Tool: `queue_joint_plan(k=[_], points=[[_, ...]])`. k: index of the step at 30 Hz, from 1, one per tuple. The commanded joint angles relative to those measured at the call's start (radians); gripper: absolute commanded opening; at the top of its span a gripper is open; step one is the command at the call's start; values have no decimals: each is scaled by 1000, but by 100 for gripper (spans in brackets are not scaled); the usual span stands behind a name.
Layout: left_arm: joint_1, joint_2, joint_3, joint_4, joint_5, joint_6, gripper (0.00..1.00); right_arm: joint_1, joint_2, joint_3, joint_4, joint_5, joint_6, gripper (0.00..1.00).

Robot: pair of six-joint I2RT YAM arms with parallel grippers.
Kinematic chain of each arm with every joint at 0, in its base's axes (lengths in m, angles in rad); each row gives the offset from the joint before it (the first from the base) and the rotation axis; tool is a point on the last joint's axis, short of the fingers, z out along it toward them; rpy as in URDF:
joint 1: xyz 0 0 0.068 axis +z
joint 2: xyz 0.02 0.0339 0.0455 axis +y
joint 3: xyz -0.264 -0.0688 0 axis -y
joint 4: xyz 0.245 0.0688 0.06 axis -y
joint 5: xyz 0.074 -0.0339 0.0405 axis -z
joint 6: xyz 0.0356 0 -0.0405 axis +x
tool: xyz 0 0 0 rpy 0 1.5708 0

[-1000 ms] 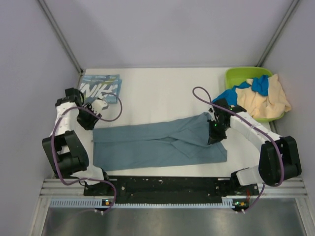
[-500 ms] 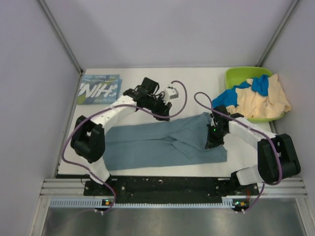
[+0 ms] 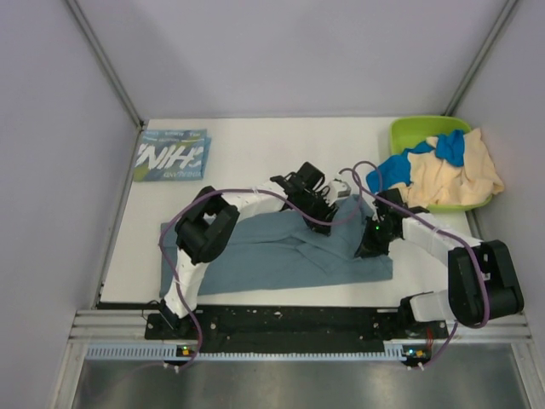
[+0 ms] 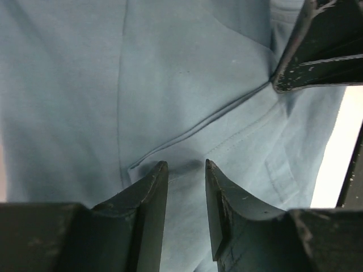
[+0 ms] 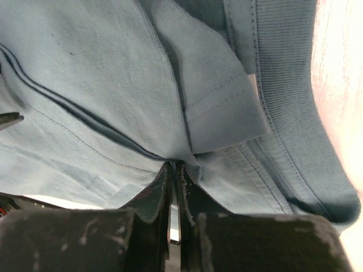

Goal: Fold and stack the t-shirts
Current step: Fold the other side of the tshirt into a rectangle

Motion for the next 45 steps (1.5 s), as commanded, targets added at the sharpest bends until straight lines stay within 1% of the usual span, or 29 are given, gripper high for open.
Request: queue_joint_plan(k=[1,3,6,8,10,13,15,21,25,27,30,33,37,39,41,43,45], points=[[5,-7,46,18,-80,30,38,-11,-34,-11,57,-15,-4,0],[2,-3,44,6,-79,53,37,-17,-36,-13,58,-16,-10,0],[-7,0,37,-12,-55,71,29,-28,-41,-14,57,-21,-16,0],[-10,-3,37,-20,-76,79,32,-34,-45,-14,57,-27,-16,0],[-7,-10,49,-8,-128,92,40,-36,-53,-13,57,-28,-18,0],[-6,-3,115,-23,-201,128,41,-36,-51,-11,57,-28,-22,0],[-6,17,150,-51,-217,140,43,-37,-48,-14,57,-22,-27,0],[-9,37,121,-95,-127,140,42,-39,-57,-19,55,-16,-33,0],[-12,45,110,-105,-105,146,42,-40,-54,-13,55,-19,-41,0],[-12,51,110,-109,-88,145,40,-42,-54,-11,52,-19,-42,0],[-18,52,115,-123,-61,140,34,-43,-57,-13,49,-13,-45,0],[-18,57,121,-123,-93,149,34,-43,-59,-11,49,-15,-47,0],[-18,77,149,-146,-107,166,31,-45,-67,-8,43,-18,-48,0],[-18,80,149,-137,-131,166,32,-45,-76,-7,40,-18,-48,0],[-18,85,150,-112,-192,169,36,-44,-82,-5,40,-18,-50,0],[-19,97,172,-112,-231,186,37,-43,-79,-7,40,-21,-53,0],[-18,115,199,-132,-223,188,37,-45,-77,-8,40,-21,-56,0]])
